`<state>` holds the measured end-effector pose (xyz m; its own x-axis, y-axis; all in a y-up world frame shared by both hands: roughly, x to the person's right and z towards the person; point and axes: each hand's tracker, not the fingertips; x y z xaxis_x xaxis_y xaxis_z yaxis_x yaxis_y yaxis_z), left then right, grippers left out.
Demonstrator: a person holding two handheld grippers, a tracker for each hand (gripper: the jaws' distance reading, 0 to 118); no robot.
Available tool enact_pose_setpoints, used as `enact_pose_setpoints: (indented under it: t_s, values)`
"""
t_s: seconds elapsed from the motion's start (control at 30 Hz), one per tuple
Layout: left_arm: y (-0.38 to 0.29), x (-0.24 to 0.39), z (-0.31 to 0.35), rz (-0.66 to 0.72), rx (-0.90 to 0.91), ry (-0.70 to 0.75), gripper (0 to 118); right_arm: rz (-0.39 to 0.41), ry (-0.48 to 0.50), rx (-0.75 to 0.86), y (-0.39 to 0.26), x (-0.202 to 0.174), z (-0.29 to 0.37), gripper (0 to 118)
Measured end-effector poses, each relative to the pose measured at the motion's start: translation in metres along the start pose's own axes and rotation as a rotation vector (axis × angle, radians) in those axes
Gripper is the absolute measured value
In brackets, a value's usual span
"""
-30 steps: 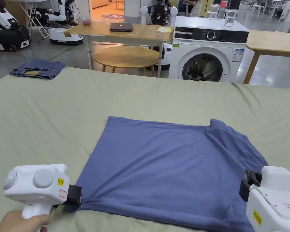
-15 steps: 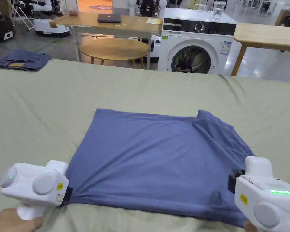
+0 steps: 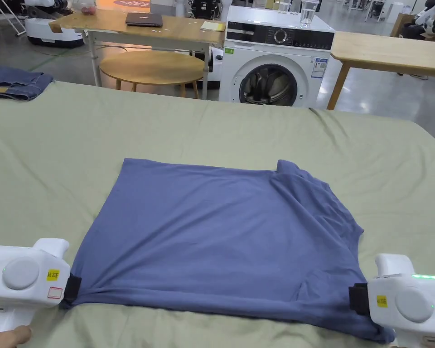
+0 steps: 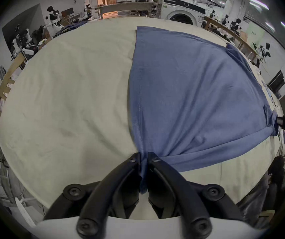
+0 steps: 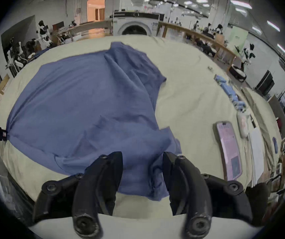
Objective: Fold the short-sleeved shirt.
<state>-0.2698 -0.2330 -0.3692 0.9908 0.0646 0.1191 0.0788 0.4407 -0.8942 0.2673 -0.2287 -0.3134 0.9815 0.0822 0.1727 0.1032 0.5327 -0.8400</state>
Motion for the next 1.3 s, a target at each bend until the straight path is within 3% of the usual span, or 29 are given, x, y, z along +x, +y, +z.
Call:
enact_pose_setpoints:
  t_s: [0.13,0.2,0.23,0.27,0.33,0.43,0.87,1.07,1.3]
  values:
    - [0.001,-0.006,-0.005,0.009,0.006,-0.010,2,-0.004,0.037,-0.130,-0.015,0.004,-0.025,48]
    - [0.001,-0.009,-0.008,0.018,0.008,-0.016,2,0.010,0.024,-0.097,-0.022,0.001,-0.029,43]
    - [0.000,-0.010,-0.008,0.020,0.010,-0.019,2,0.014,0.018,-0.079,-0.023,0.000,-0.026,34]
    - [0.001,-0.011,-0.008,0.023,0.012,-0.023,2,0.019,0.017,-0.082,-0.023,-0.002,-0.025,12]
    - [0.001,-0.011,-0.008,0.023,0.015,-0.025,2,0.013,0.080,-0.078,-0.022,0.000,-0.024,11]
    - [0.001,-0.011,-0.007,0.014,0.025,-0.024,2,0.039,0.065,-0.068,-0.019,-0.003,-0.013,9]
    - [0.071,-0.017,0.029,0.037,0.228,-0.067,2,-0.014,0.098,0.148,0.059,-0.003,0.023,9]
    - [0.130,-0.023,0.017,0.039,0.270,-0.058,2,-0.048,0.113,0.176,0.121,-0.001,0.001,9]
    - [0.179,-0.028,-0.015,0.044,0.251,-0.059,2,-0.073,0.153,0.076,0.177,0.002,-0.053,9]
